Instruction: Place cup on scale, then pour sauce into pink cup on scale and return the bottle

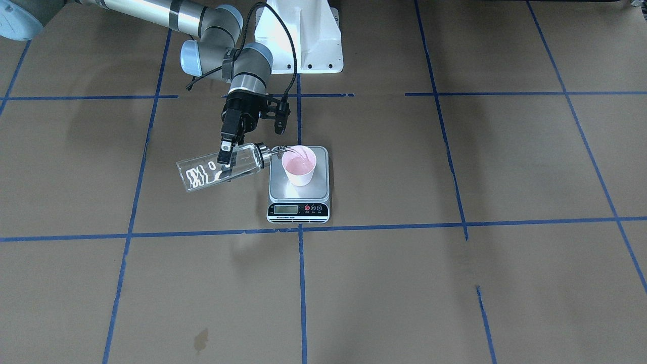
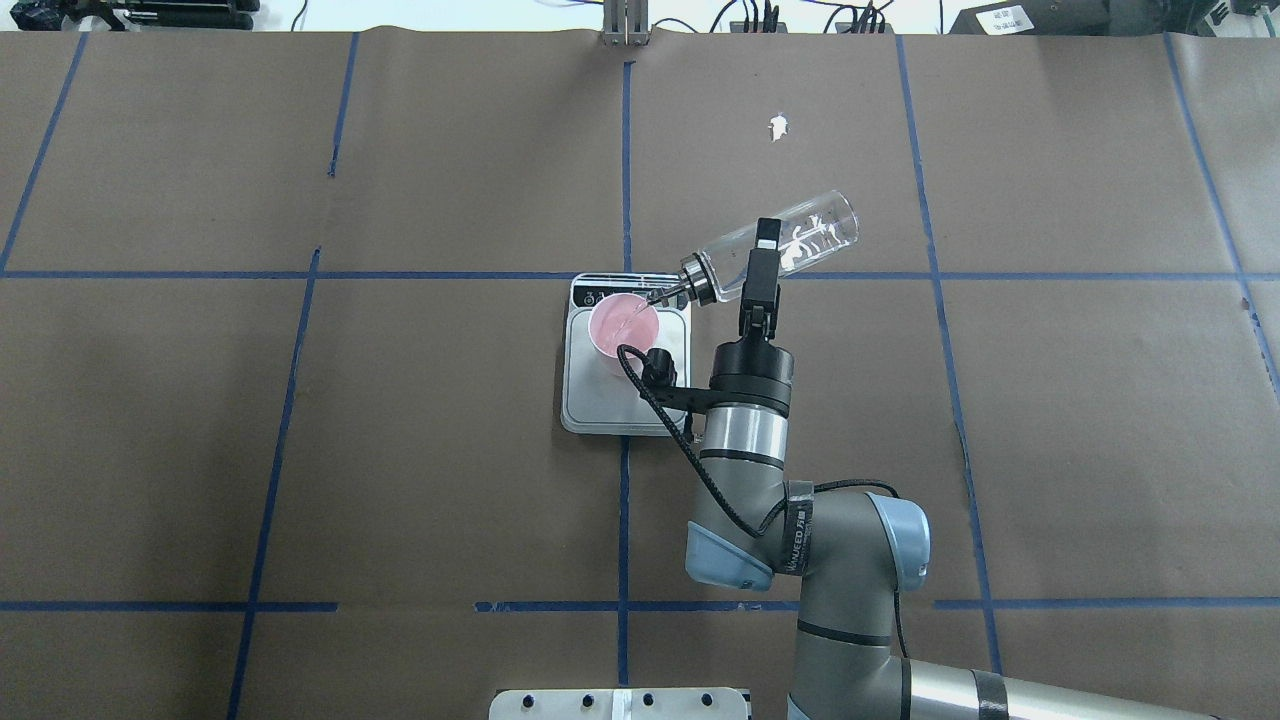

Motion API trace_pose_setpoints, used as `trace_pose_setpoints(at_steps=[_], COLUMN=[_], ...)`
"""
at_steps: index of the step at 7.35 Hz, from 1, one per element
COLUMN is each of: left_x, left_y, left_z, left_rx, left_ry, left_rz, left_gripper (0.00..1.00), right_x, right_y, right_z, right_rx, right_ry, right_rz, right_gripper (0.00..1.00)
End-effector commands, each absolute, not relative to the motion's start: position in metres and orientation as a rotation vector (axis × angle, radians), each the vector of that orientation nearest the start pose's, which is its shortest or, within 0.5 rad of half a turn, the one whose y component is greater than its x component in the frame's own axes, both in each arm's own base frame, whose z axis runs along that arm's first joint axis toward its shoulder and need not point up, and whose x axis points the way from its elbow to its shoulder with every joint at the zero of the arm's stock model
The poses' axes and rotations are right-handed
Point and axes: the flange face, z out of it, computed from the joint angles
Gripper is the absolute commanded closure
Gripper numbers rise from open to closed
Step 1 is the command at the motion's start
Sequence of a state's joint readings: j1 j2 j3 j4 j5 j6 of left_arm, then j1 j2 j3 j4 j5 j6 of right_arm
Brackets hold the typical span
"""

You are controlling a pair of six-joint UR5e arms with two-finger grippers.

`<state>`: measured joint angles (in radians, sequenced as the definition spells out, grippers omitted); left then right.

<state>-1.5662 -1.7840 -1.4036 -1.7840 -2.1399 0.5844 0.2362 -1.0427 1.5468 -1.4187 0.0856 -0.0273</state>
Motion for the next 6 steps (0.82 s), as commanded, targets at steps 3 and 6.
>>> trace_pose_setpoints(at_steps=[3,6], left_x=[-0.0778,-0.0778], left_y=[-0.5999,-0.6006], left_z=[0.6152,0.6143], left_rx=[0.412,0.414], left_ry=[0.478,0.477], left_rz=[0.642,0.643], left_gripper=[0.00,0.00], right_x=[-0.5685,-0.5677], right_y=[-0.3759,-0.3755], right_z=[0.2831,0.2800], right_rx=[1.305,1.317], right_ry=[0.789,0.728], right_rz=[-0.589,-0.566], right_gripper=[1.00,1.00])
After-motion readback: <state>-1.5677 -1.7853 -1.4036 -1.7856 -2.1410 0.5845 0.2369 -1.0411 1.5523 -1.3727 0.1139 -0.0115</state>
